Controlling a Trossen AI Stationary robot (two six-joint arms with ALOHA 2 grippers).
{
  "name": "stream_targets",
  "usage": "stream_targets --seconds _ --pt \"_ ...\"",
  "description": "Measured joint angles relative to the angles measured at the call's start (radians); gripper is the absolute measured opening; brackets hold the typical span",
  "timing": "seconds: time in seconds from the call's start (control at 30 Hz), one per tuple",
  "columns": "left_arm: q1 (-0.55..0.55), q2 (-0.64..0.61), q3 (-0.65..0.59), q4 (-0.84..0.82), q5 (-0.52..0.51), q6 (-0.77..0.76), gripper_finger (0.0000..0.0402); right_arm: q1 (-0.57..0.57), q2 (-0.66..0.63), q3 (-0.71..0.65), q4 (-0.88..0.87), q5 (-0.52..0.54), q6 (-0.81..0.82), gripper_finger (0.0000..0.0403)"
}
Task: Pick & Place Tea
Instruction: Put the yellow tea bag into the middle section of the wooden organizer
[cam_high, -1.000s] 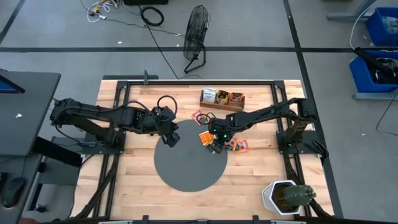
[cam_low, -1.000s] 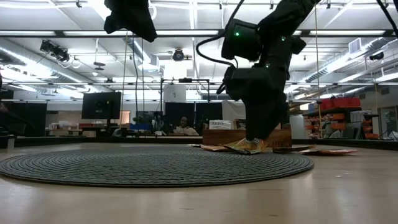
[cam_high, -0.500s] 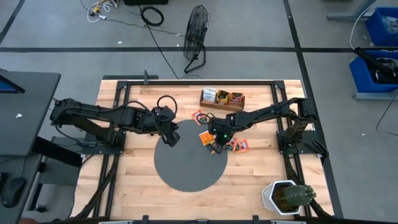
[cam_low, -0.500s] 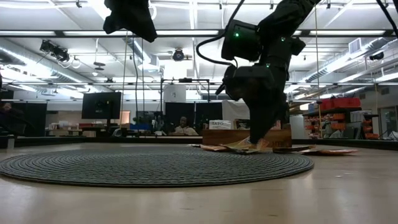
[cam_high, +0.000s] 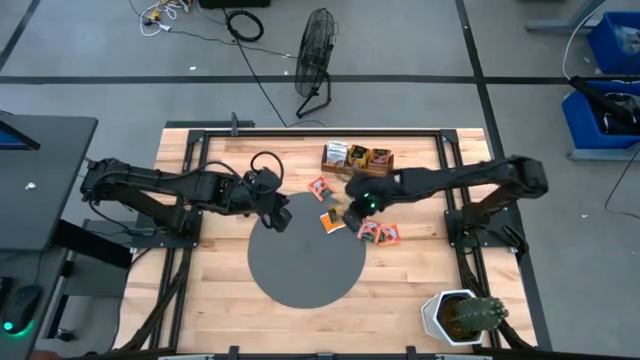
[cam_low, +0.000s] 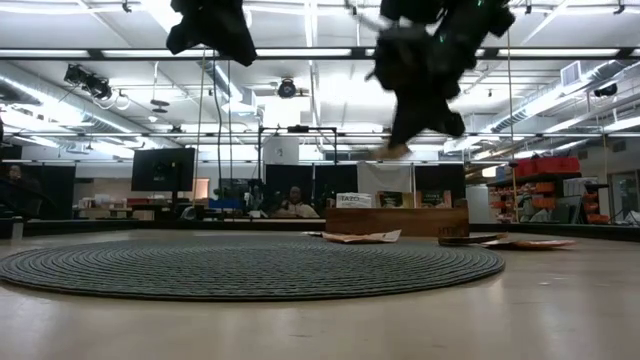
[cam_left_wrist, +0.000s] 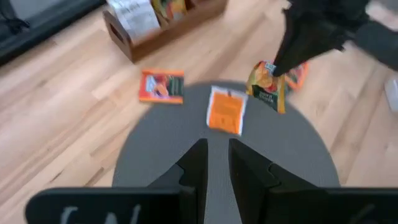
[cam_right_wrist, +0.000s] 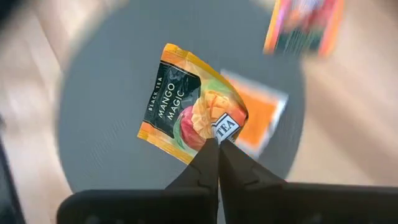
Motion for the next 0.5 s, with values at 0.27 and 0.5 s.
stream_targets --seconds 0.27,0.5 --pt "0.016 0.000 0.000 0.171 -0.162 -0.062 0.0067 0.012 -0.123 0.001 0.345 0.331 0.158 0.0000" --pt "0.026 0.000 0.000 0.372 -0.248 0.066 0.0077 0.040 -0.129 0.001 0.641 0.518 0.138 0.0000"
